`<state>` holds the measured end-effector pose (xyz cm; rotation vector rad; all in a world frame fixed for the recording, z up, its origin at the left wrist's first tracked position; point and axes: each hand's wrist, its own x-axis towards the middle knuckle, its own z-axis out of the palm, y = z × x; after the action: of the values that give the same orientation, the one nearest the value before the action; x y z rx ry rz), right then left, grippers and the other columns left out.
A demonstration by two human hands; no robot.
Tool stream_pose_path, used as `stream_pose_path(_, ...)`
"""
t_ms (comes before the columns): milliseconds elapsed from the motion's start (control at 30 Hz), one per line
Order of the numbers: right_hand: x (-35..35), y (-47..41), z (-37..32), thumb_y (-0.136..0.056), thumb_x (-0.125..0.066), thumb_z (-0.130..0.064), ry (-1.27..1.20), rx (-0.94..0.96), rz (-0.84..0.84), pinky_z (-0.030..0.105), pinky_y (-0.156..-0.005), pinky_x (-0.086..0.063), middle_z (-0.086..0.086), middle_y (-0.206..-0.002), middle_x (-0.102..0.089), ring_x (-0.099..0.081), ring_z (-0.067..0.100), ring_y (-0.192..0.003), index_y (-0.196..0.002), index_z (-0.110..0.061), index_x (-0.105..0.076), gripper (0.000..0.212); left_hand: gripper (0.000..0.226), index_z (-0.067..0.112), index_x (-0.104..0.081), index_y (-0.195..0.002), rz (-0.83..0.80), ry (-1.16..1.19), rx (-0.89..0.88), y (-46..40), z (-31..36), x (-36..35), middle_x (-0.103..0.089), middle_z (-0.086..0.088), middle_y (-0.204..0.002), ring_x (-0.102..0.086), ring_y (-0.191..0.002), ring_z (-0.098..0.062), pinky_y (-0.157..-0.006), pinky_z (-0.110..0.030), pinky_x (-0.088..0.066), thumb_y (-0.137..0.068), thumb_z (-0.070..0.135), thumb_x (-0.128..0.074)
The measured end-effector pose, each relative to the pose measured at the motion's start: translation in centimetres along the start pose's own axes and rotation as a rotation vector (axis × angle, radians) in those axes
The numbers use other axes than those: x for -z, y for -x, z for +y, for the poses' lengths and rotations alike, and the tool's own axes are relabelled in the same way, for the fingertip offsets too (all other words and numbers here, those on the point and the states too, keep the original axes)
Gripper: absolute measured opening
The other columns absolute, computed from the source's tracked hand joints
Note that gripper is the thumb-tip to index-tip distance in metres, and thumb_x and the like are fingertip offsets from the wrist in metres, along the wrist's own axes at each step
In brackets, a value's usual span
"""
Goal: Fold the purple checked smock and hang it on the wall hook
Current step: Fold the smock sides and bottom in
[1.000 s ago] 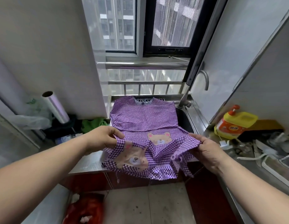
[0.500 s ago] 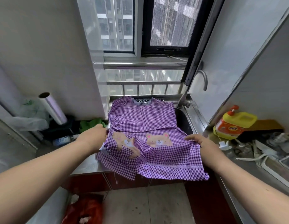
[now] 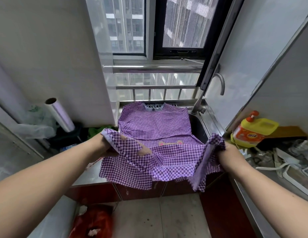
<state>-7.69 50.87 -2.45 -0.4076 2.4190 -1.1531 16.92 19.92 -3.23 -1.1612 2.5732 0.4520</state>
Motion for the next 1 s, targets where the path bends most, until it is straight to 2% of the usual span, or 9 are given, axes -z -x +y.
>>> stream_pose_path(67, 0.2, -0.2, 0.0, -0.099, -0.054, 0.006, -0.084, -0.046, -0.044, 0.026, -0.055, -0.057, 0.016, -0.083, -0.078, -0.071, 0.023, -0.069, -0.09, -0.008, -0.076, 0.028, 0.044, 0.003, -0.035, -0.154, -0.076, 0.184, 0.077, 0.2, 0.4, 0.1, -0.044, -0.005, -0.161, -0.043, -0.147, -0.012, -0.118, -0.023, -0.028, -0.112, 0.013, -0.027)
stream_pose_path(133, 0.6, 0.0, 0.2, -0.095, -0.059, 0.009, -0.089, -0.067, -0.1, 0.03, -0.066, -0.06, 0.017, -0.092, -0.08, -0.076, 0.024, -0.079, -0.094, -0.01, -0.079, 0.027, 0.041, -0.002, -0.036, -0.151, 0.147, 0.358, 0.172, 0.0, 1.1, 0.3, -0.044, -0.013, -0.159, -0.045, -0.146, -0.013, -0.122, -0.023, -0.019, -0.112, 0.006, -0.03)
stream_pose_path(200, 1.2, 0.5, -0.6, -0.095, -0.06, 0.004, -0.021, -0.062, -0.153, 0.037, -0.079, -0.059, 0.012, -0.095, -0.08, -0.075, 0.028, -0.09, -0.093, -0.017, -0.079, 0.028, 0.038, -0.002, -0.04, -0.141, 0.16, 0.363, 0.278, 0.5, 2.5, 2.0, -0.054, -0.014, -0.145, -0.055, -0.135, -0.004, -0.116, -0.016, -0.03, -0.106, -0.014, -0.031)
stream_pose_path(300, 0.5, 1.8, 0.4, -0.101, -0.044, 0.009, -0.074, -0.122, -0.281, 0.05, -0.098, -0.054, 0.021, -0.111, -0.077, -0.071, 0.029, -0.098, -0.095, -0.009, -0.075, 0.036, 0.045, 0.003, -0.046, -0.128, 0.039, 0.47, 0.204, 1.0, -0.4, 2.7, -0.054, -0.012, -0.133, -0.059, -0.128, -0.028, -0.102, -0.034, -0.046, -0.1, -0.023, -0.023)
stream_pose_path(367, 1.1, 1.2, 1.6, -0.105, -0.039, 0.008, -0.209, -0.18, -0.108, 0.035, -0.069, -0.058, 0.008, -0.089, -0.079, -0.072, 0.016, -0.072, -0.094, 0.0, -0.065, 0.029, 0.035, 0.01, -0.052, -0.139, 0.0, 0.702, 0.042, 0.4, -1.5, 3.1, -0.056, -0.005, -0.131, -0.063, -0.107, -0.022, -0.093, -0.033, -0.055, -0.107, 0.0, -0.043)
stream_pose_path(433, 0.3, 0.0, 0.8, -0.103, -0.051, -0.018, -0.2, -0.211, -0.1, 0.023, -0.041, -0.037, 0.003, -0.06, -0.06, -0.053, 0.012, -0.042, -0.091, -0.011, -0.064, 0.018, 0.034, 0.023, -0.055, -0.142, 0.041, 0.951, 0.025, 0.5, -2.1, 4.2, -0.063, -0.002, -0.129, -0.063, -0.108, -0.017, -0.101, -0.039, -0.053, -0.108, 0.027, -0.05)
stream_pose_path(567, 1.1, -1.7, -0.3, -0.1, -0.07, -0.03, -0.1, -0.169, 0.048, 0.018, -0.045, -0.04, 0.006, -0.063, -0.068, -0.057, 0.017, -0.042, -0.084, -0.01, -0.067, 0.026, 0.041, 0.016, -0.062, -0.134, 0.064, 0.976, 0.091, 0.0, -1.4, 5.0, -0.069, -0.006, -0.121, -0.067, -0.101, -0.022, -0.088, -0.038, -0.054, -0.105, 0.043, -0.049)
stream_pose_path(767, 1.4, -1.5, -0.3, -0.101, -0.07, -0.013, -0.197, -0.168, -0.033, 0.02, -0.035, -0.043, 0.004, -0.058, -0.068, -0.059, 0.012, -0.038, -0.097, -0.003, -0.069, 0.011, 0.033, 0.012, -0.063, -0.118, 0.062, 0.941, 0.1, -0.5, -0.9, 5.1, -0.069, -0.005, -0.095, -0.065, -0.074, -0.023, -0.061, -0.03, -0.051, -0.107, 0.036, -0.043)
stream_pose_path(1000, 2.1, -3.6, 0.4, -0.106, -0.062, -0.036, -0.202, -0.187, -0.169, 0.028, -0.043, -0.055, 0.017, -0.079, -0.074, -0.067, 0.022, -0.052, -0.107, -0.005, -0.067, 0.032, 0.034, 0.032, -0.06, -0.092, -0.063, 0.828, 0.105, -1.0, -0.1, 4.5, -0.07, -0.003, -0.096, -0.069, -0.092, -0.03, -0.086, -0.041, -0.055, -0.109, 0.05, -0.037)
